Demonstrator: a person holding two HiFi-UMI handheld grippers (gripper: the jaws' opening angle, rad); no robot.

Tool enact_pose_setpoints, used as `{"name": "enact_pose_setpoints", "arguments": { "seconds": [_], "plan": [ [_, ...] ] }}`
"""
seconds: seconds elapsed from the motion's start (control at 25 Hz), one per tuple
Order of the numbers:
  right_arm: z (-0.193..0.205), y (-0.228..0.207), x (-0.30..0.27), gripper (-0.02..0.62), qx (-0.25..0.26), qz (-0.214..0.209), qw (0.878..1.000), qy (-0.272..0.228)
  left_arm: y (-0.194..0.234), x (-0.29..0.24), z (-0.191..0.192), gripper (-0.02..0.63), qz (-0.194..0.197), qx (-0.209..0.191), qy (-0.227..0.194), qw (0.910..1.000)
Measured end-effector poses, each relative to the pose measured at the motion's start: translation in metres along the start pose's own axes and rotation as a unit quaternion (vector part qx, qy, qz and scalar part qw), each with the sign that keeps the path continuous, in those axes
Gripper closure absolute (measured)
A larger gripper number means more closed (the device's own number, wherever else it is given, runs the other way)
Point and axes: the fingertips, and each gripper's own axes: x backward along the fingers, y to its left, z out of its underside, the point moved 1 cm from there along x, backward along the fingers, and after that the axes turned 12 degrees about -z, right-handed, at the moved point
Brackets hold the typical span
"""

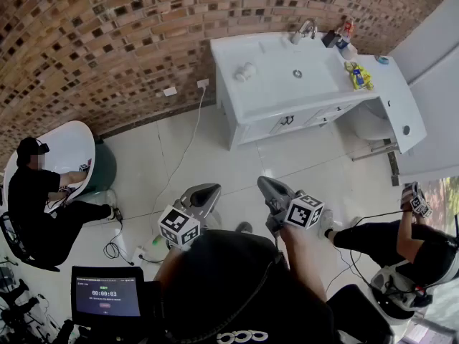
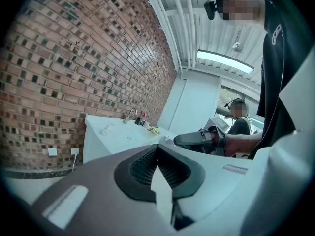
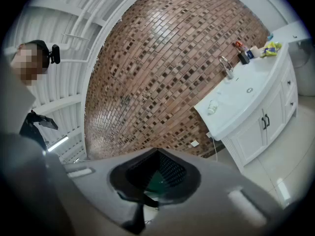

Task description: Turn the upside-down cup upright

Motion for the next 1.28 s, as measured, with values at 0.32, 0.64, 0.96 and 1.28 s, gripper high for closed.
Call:
{"name": "enact_pose_setpoints", "arguments": {
  "seconds": [0.32,0.64,0.96,1.28],
  "plan": [
    [-0.003,-0.007,-0.051,0.603,-0.007,0.025,0.999,0.018,0.033,-0.004,-0.009,0.591,0.022,-0.001,0.009,0.9997],
    [0.004,-0.009,-0.085,0.603,-0.004,0.055,0.998,0.032,0.073,-0.002,-0.021,0.591,0.044,-0.029,0.019,0.9985],
    [0.005,-0.020,-0.096,0.603,-0.011,0.086,0.996,0.025,0.105,-0.019,-0.014,0.591,0.053,-0.058,0.049,0.9957],
    [-0.030,-0.073,-0.099,0.603,-0.024,0.091,0.996,0.011,0.127,-0.075,-0.030,0.591,0.048,-0.064,0.061,0.9949]
  ]
}}
